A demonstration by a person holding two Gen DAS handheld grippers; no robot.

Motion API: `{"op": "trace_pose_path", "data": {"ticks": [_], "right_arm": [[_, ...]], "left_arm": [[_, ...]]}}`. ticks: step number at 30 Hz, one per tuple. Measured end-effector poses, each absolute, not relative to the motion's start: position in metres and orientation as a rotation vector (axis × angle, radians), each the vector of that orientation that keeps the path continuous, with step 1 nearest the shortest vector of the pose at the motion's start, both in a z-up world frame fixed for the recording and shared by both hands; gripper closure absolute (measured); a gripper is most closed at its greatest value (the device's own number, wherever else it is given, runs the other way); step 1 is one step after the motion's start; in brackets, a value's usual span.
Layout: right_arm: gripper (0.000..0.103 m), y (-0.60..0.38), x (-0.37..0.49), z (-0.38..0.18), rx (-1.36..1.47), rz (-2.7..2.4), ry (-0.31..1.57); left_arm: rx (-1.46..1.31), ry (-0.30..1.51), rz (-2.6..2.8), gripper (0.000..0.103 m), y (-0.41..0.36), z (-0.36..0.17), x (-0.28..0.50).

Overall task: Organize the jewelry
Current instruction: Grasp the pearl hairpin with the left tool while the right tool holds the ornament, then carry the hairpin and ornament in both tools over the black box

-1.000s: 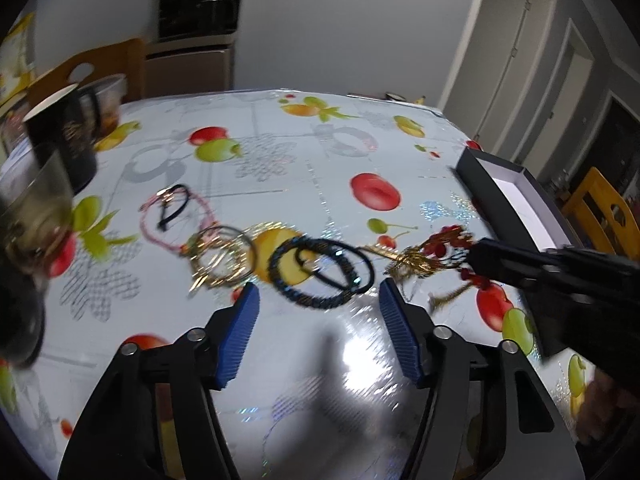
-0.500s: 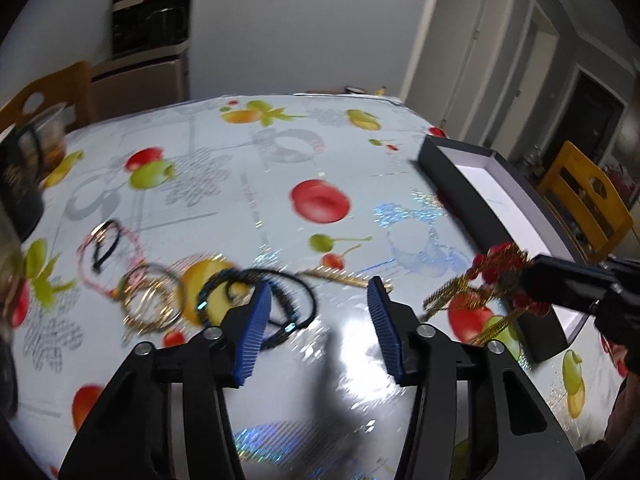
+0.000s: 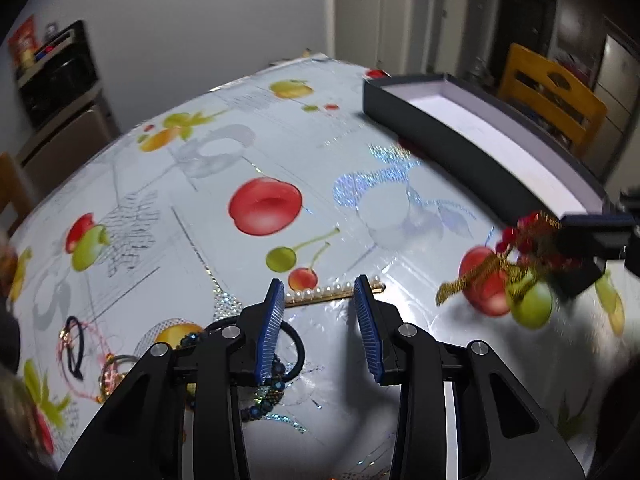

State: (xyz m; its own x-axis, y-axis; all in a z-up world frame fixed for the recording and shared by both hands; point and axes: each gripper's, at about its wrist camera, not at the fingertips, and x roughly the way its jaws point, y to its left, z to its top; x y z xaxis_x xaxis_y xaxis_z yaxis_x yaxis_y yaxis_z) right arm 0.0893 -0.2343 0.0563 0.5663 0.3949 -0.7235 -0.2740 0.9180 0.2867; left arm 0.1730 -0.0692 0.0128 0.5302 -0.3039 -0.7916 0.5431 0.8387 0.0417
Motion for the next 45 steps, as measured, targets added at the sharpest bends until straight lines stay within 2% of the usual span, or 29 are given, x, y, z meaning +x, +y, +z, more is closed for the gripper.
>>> {"op": "trace_pose_path", "data": {"ticks": [14, 15, 17, 22, 30, 31, 34, 35, 38, 45], "right_arm": [[0.101, -0.240, 0.089, 0.050, 0.183, 0.397, 0.906], [0.101, -0.241, 0.089, 0.049, 0.193, 0.397, 0.911], [0.101, -0.243, 0.089, 0.047, 0.212, 0.392, 0.920], [0.101, -0.251, 0.087, 0.043, 0.238, 0.373, 0.927], [0.101, -0.257, 0.084, 0.044, 0.257, 0.365, 0.924], [0.101, -0.258, 0.084, 0.044, 0.257, 0.364, 0.921], [0.101, -0.259, 0.083, 0.047, 0.258, 0.358, 0.913], [0.101, -0.260, 0.082, 0.047, 0.258, 0.357, 0.911], [0.101, -0.261, 0.079, 0.050, 0.262, 0.350, 0.903], [0.101, -0.269, 0.070, 0.060, 0.265, 0.326, 0.876]], "left_arm": [[0.520, 0.856, -0.693, 0.064, -0.093, 0.011, 0.190], [0.531, 0.857, -0.709, 0.064, -0.094, 0.011, 0.192], [0.550, 0.853, -0.730, 0.055, -0.095, 0.012, 0.195], [0.580, 0.834, -0.781, 0.049, -0.097, 0.011, 0.198], [0.496, 0.922, -0.870, 0.049, -0.091, 0.010, 0.218], [0.493, 0.924, -0.865, 0.052, -0.091, 0.010, 0.217], [0.491, 0.908, -0.833, 0.068, -0.094, 0.010, 0.209], [0.494, 0.901, -0.820, 0.077, -0.096, 0.010, 0.204], [0.512, 0.878, -0.760, 0.092, -0.102, 0.009, 0.190], [0.445, 0.856, -0.534, 0.095, -0.109, 0.008, 0.171]]}}
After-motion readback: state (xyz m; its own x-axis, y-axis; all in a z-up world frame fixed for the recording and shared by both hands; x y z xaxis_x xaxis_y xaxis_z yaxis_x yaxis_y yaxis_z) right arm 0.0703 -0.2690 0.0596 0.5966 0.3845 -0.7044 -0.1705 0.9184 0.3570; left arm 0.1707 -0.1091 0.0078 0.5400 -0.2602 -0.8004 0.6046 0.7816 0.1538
